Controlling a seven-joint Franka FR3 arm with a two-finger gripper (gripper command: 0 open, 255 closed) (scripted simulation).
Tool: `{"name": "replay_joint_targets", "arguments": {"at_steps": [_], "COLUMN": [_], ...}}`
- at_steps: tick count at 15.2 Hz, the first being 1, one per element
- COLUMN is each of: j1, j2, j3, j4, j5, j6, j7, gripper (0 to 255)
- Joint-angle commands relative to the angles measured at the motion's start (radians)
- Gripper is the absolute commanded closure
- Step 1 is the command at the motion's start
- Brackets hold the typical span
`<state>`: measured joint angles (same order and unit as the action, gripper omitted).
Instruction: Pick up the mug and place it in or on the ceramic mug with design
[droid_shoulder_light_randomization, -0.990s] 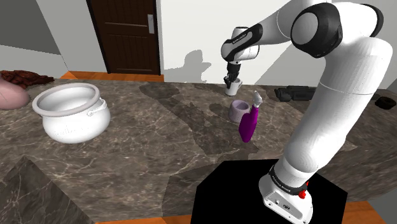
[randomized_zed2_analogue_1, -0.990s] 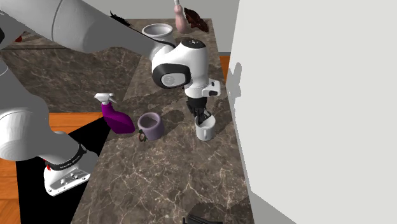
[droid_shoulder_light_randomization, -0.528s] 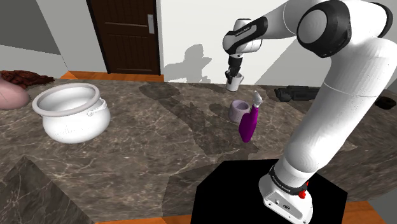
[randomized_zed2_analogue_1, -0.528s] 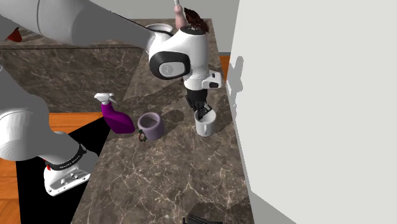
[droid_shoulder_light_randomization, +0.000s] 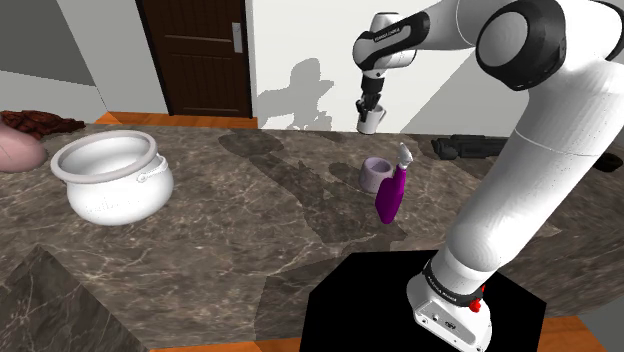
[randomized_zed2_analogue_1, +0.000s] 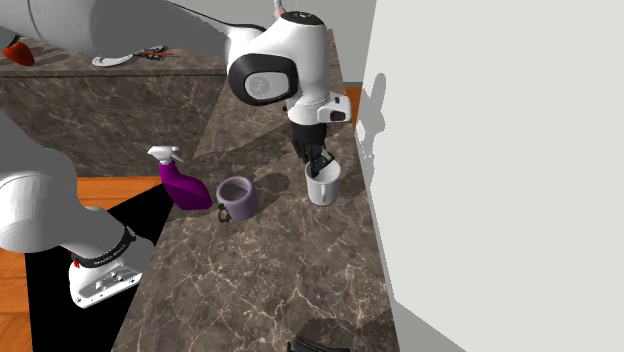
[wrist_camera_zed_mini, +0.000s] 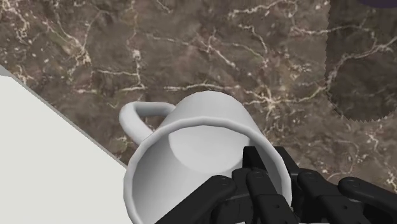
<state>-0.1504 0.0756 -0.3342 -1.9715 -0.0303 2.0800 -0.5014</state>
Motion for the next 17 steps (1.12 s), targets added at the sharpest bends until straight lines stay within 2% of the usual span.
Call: {"name": "replay_joint_targets", "arguments": {"at_steps": [1,15,17], "j1": [0.001,0.004,0.015], "j2": [-0.008,-0.043,-0.128], "j3": [0.0,0.001,0.011], "j4": [0.018,0.16,0.07], "j5": [-0.003,-0.012,-0.042], "j6": [-0.026,-0.201,-0.193], "j7": [0.001,0.002,0.032], "gripper": [255,255,255]}}
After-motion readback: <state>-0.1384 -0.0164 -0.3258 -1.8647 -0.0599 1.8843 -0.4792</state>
